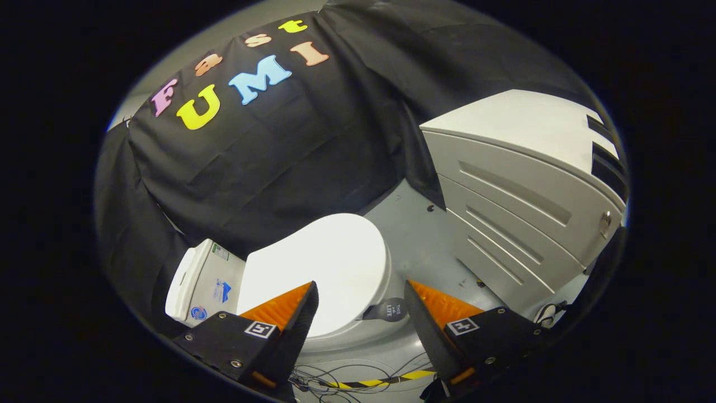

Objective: Open the toilet lid.

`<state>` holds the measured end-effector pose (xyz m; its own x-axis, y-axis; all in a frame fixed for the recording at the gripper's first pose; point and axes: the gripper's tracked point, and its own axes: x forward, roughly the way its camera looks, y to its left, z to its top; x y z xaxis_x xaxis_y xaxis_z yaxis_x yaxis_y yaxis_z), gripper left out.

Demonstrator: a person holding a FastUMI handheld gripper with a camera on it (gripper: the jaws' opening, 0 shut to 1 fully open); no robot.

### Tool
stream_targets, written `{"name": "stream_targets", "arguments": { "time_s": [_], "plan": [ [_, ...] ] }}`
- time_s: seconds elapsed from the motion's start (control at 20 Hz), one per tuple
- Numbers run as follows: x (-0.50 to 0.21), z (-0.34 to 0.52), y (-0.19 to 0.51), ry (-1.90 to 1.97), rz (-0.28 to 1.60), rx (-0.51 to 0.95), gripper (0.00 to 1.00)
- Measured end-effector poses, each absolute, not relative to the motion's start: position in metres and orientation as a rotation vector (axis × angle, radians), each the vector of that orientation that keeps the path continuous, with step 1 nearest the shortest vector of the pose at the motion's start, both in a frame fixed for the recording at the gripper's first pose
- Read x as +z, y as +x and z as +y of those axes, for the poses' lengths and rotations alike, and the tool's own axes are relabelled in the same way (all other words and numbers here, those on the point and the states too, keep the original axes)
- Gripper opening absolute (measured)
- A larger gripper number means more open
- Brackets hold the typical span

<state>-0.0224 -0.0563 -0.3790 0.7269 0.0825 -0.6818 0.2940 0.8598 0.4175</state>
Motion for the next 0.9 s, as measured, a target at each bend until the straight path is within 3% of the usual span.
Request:
{"name": "stream_targets", "arguments": {
  "time_s": [0.9],
  "plan": [
    [-0.496,-0.061,-0.050,0.669,0.980,-0.173,0.95]
  ]
}}
